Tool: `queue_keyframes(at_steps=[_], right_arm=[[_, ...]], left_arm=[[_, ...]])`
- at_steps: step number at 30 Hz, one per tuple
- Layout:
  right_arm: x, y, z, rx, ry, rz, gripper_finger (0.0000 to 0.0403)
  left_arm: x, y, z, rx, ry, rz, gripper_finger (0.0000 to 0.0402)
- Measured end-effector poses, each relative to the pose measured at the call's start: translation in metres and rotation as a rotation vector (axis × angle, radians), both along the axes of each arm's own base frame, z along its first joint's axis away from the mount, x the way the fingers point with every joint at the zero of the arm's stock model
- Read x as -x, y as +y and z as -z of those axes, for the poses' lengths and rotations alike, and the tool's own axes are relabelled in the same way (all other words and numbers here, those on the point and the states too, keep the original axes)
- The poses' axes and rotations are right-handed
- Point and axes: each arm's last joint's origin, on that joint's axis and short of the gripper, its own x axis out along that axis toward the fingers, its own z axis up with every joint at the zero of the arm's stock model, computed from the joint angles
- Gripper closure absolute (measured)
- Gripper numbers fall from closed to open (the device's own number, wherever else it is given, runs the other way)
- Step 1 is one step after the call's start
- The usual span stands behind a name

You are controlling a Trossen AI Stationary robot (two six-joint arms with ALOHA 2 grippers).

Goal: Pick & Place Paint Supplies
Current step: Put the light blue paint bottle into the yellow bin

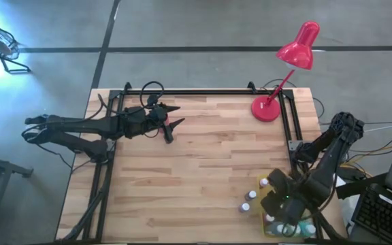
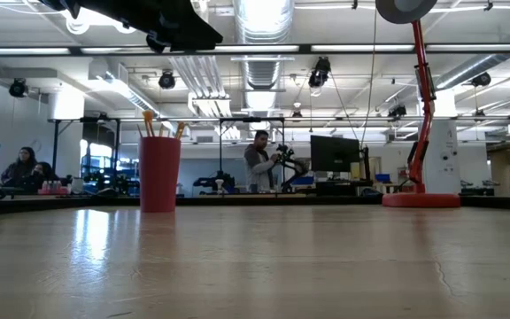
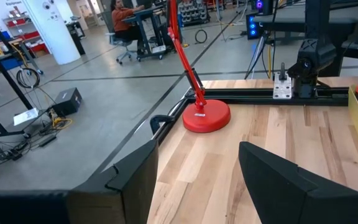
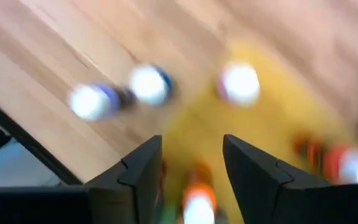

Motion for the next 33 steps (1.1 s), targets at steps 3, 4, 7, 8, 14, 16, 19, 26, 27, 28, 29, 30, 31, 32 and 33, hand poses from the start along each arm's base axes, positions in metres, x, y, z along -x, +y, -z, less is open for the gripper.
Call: queue_keyframes(at_steps=[3, 4, 7, 8, 14, 16, 19, 26, 27, 28, 29, 30, 31, 32, 33], right_arm=[[-0.016, -0.009, -0.011, 0.077, -0.077, -0.148, 0.0243], [-0.023, -0.011, -0.013, 0.094, -0.08, -0.204, 0.0245], [-0.044, -0.02, -0.012, 0.112, -0.045, -0.381, 0.0254], [-0.052, -0.024, -0.011, 0.105, -0.033, -0.433, 0.0257], [-0.088, -0.033, 0.003, 0.081, 0.037, -0.691, 0.0271], [-0.096, -0.031, 0.01, 0.087, 0.07, -0.746, 0.0274], [-0.105, -0.024, 0.02, 0.087, 0.114, -0.809, 0.0272], [-0.117, -0.003, 0.034, 0.005, 0.177, -0.885, 0.0233], [-0.118, -0.001, 0.034, 0.005, 0.181, -0.889, 0.0226], [-0.118, 0.001, 0.033, 0.006, 0.182, -0.893, 0.022], [-0.118, 0.003, 0.032, 0.006, 0.182, -0.898, 0.0214], [-0.117, 0.005, 0.031, 0.008, 0.184, -0.902, 0.0209], [-0.118, 0.006, 0.031, 0.007, 0.184, -0.902, 0.0205], [-0.118, 0.007, 0.03, 0.006, 0.177, -0.897, 0.0202], [-0.117, 0.008, 0.029, 0.006, 0.173, -0.893, 0.0199]], left_arm=[[0.0, 0.0, 0.0, 0.0, 0.001, 0.0, 0.0172], [0.0, 0.0, 0.0, 0.0, 0.001, 0.0, 0.0172], [0.0, 0.0, 0.0, 0.0, 0.002, 0.0, 0.0172], [0.0, 0.0, 0.0, 0.0, 0.002, 0.0, 0.0172], [0.0, 0.0, 0.0, 0.0, 0.003, 0.0, 0.0172], [0.0, 0.0, 0.0, 0.001, 0.003, 0.0, 0.0172], [0.0, 0.0, 0.0, 0.0, 0.003, 0.0, 0.0172], [0.0, 0.0, 0.0, 0.0, 0.003, 0.0, 0.0172], [0.0, 0.0, 0.0, 0.001, 0.003, 0.0, 0.0172], [0.0, 0.0, 0.0, 0.001, 0.003, 0.0, 0.0172], [0.0, 0.0, 0.0, 0.0, 0.003, 0.0, 0.0172], [0.0, 0.0, 0.0, 0.0, 0.003, 0.0, 0.0172], [0.0, 0.0, 0.0, 0.0, 0.003, 0.0, 0.0172], [0.0, 0.0, 0.0, 0.0, 0.003, 0.0, 0.0172], [0.0, 0.0, 0.0, 0.0, 0.003, 0.0, 0.0172]])
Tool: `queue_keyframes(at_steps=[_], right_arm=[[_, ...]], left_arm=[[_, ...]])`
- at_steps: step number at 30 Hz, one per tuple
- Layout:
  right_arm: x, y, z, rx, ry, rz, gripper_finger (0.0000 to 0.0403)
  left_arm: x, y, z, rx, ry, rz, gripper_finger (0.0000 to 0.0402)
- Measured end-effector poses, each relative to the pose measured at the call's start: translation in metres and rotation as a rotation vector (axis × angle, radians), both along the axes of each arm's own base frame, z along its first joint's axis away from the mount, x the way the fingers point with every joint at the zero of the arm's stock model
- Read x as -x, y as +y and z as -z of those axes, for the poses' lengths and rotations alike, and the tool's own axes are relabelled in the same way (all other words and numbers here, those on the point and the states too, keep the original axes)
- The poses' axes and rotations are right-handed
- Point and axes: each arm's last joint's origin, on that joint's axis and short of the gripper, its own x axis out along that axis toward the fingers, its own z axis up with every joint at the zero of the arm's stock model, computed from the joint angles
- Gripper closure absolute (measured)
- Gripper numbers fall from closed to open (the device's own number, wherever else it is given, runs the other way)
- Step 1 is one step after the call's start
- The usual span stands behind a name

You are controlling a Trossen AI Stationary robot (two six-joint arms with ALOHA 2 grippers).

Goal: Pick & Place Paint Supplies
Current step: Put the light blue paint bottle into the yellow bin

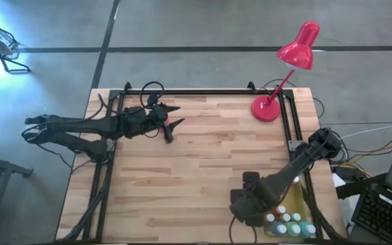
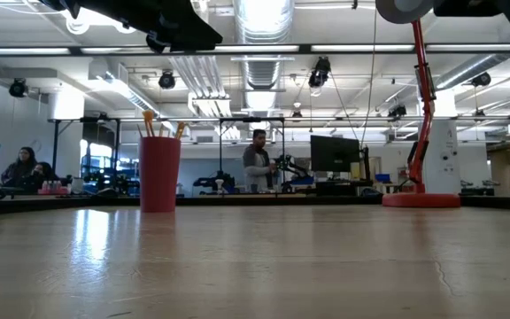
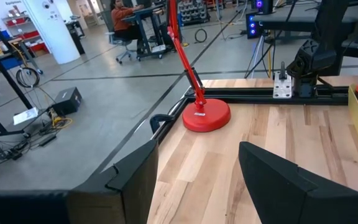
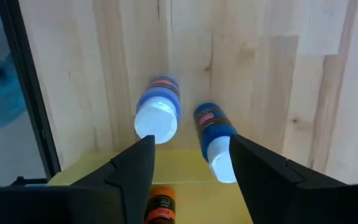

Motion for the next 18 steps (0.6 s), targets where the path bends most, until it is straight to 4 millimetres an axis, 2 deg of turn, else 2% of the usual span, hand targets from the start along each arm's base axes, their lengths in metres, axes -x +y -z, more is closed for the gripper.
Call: queue_keyframes(at_steps=[18], right_arm=[[-0.005, 0.015, 0.018, -0.032, -0.005, 0.027, 0.0209]], left_arm=[[0.0, 0.0, 0.0, 0.0, 0.0, 0.0, 0.0172]])
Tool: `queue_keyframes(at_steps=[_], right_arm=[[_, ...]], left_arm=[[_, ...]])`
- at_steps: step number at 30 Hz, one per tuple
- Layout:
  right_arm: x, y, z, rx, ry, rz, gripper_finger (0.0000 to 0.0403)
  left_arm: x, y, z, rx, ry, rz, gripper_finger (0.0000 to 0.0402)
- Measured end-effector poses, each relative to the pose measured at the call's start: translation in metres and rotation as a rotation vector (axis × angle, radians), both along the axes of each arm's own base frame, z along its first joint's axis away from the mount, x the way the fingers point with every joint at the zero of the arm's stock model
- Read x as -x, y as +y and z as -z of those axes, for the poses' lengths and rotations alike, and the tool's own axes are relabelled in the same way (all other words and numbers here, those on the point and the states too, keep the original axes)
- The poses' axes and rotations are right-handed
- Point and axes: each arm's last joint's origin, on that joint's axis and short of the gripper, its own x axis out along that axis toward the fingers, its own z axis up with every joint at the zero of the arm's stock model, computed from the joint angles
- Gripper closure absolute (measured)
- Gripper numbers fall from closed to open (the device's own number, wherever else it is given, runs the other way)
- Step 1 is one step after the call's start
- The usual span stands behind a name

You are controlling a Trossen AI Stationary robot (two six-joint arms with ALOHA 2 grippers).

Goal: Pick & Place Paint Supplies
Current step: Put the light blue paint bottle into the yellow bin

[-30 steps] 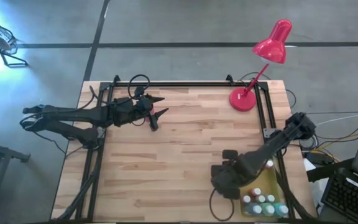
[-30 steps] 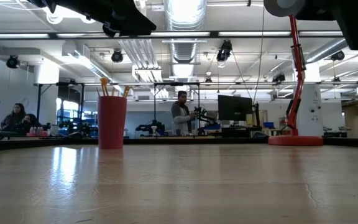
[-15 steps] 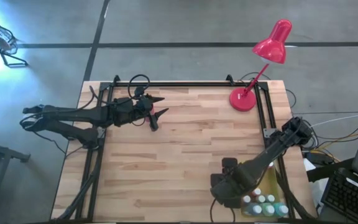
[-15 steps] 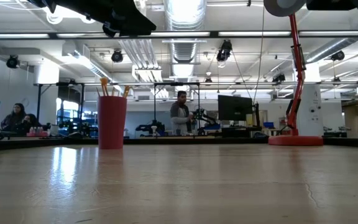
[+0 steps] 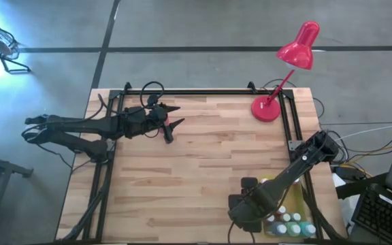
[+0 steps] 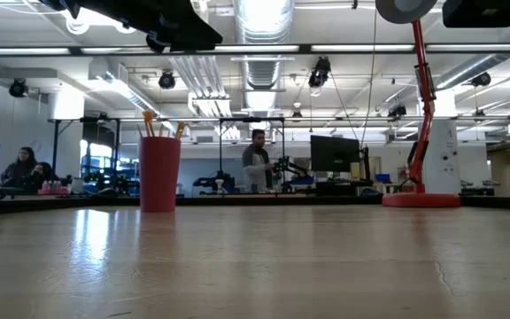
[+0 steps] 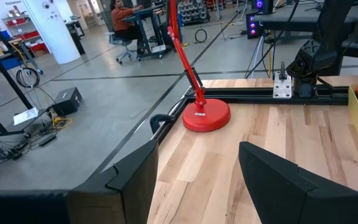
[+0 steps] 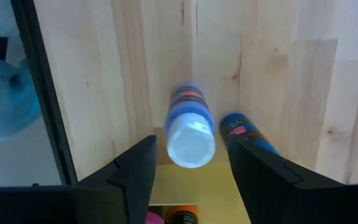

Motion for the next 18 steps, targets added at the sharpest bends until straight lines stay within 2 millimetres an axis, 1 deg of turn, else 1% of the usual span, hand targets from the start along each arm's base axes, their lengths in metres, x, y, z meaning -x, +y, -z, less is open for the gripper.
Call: queue_keyframes(at_steps=[7, 18], right_arm=[[0.001, 0.0, 0.005, 0.0, 0.007, 0.007, 0.02], [0.002, 0.0, 0.015, -0.01, 0.01, 0.014, 0.022]], left_arm=[[0.0, 0.0, 0.0, 0.0, 0.0, 0.0, 0.0172], [0.0, 0.0, 0.0, 0.0, 0.0, 0.0, 0.0172]])
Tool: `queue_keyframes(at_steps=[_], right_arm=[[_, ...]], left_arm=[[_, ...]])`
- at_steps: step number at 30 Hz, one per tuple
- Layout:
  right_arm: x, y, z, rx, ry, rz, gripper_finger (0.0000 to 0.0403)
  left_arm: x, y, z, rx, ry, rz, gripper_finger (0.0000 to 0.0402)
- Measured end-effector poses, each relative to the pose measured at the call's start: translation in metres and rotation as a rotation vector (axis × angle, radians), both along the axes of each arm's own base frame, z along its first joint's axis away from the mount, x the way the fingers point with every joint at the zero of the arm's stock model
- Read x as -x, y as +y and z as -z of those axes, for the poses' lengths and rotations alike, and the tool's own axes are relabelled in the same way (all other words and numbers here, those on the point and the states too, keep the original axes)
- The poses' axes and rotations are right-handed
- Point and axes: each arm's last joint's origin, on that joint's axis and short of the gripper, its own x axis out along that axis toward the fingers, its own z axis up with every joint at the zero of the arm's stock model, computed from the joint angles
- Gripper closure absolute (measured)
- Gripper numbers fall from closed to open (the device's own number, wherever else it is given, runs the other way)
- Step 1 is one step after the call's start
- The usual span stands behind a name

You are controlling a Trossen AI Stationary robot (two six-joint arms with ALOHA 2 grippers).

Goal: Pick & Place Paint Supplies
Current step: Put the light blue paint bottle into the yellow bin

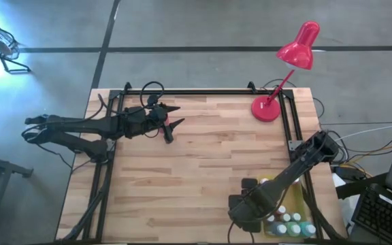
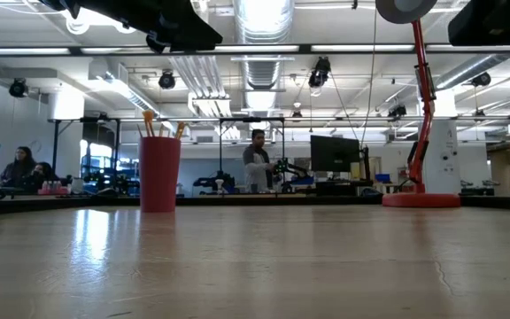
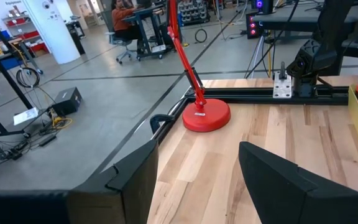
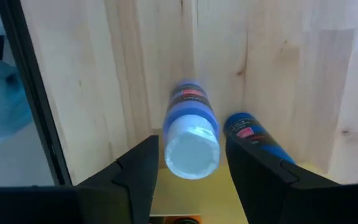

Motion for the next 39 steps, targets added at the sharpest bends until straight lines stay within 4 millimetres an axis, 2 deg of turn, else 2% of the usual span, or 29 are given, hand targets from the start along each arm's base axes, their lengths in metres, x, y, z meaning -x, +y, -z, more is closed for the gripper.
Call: queue_keyframes(at_steps=[7, 19, 28, 35, 39], right_arm=[[0.0005, 0.0004, 0.0095, -0.026, 0.005, 0.009, 0.0223], [0.0001, 0.0003, 0.0097, -0.027, 0.005, 0.047, 0.0209], [-0.0001, 0.0001, 0.0097, -0.023, 0.003, 0.089, 0.0238], [-0.0004, -0.0008, 0.0095, -0.015, -0.001, 0.096, 0.0289], [-0.0016, -0.0014, 0.0082, -0.017, -0.004, 0.099, 0.0291]], left_arm=[[0.0, 0.0, 0.0, 0.0, 0.0, 0.0, 0.0172], [0.0, 0.0, 0.0, 0.0, 0.0, 0.0, 0.0172], [0.0, 0.0, 0.0, 0.0, 0.0, 0.0, 0.0172], [0.0, 0.0, 0.0, 0.0, 0.0, 0.0, 0.0172], [0.0, 0.0, 0.0, 0.0, 0.0, 0.0, 0.0172]])
